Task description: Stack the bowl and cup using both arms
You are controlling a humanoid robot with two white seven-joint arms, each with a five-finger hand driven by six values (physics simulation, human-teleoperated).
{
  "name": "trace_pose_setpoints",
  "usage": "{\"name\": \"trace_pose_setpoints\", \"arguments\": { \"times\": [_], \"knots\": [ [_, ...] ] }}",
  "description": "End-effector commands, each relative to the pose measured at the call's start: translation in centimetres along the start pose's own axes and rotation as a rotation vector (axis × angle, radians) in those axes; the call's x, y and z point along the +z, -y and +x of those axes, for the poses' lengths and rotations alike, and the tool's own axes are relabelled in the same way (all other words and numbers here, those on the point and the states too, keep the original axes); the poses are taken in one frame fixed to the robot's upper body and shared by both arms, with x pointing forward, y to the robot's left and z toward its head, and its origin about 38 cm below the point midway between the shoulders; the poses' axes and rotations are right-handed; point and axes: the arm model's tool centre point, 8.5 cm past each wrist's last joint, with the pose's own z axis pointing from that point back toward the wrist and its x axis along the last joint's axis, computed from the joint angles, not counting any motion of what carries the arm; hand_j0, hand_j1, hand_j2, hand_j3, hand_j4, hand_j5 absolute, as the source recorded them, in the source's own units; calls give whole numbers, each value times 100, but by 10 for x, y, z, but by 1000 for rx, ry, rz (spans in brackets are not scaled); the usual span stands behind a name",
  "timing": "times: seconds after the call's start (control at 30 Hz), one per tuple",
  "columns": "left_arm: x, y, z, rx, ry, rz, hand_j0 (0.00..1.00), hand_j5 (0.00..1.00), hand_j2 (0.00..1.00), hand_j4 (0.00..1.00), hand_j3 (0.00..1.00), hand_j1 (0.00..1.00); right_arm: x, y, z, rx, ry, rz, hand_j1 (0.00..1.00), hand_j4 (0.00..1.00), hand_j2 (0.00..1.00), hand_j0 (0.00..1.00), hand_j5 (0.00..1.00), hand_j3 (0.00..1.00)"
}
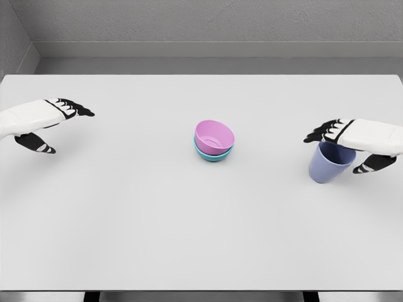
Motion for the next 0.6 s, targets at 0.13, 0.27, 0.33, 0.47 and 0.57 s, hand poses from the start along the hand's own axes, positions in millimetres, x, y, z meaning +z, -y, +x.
{"name": "trace_pose_setpoints", "arguments": {
  "times": [0.13,0.27,0.33,0.47,0.57],
  "knots": [
    [0,1,0,8,0,2,100,100,100,100,100,100,-5,-7,-5,-35,-4,-3,100,100,100,100,100,100],
    [1,2,-1,7,-3,-3,100,100,100,100,100,100,-9,-11,-4,-41,3,6,100,100,100,100,100,100],
    [2,1,-1,7,-4,-4,100,100,100,100,100,100,-10,-12,-4,-44,7,4,100,100,100,100,100,100],
    [2,1,-1,6,-3,-3,100,100,100,100,100,100,-10,-11,-4,-42,6,4,100,100,100,100,100,100],
    [2,1,-1,6,-3,0,100,100,100,100,100,100,-12,-14,-3,-46,11,11,100,100,100,100,100,100]
  ]
}}
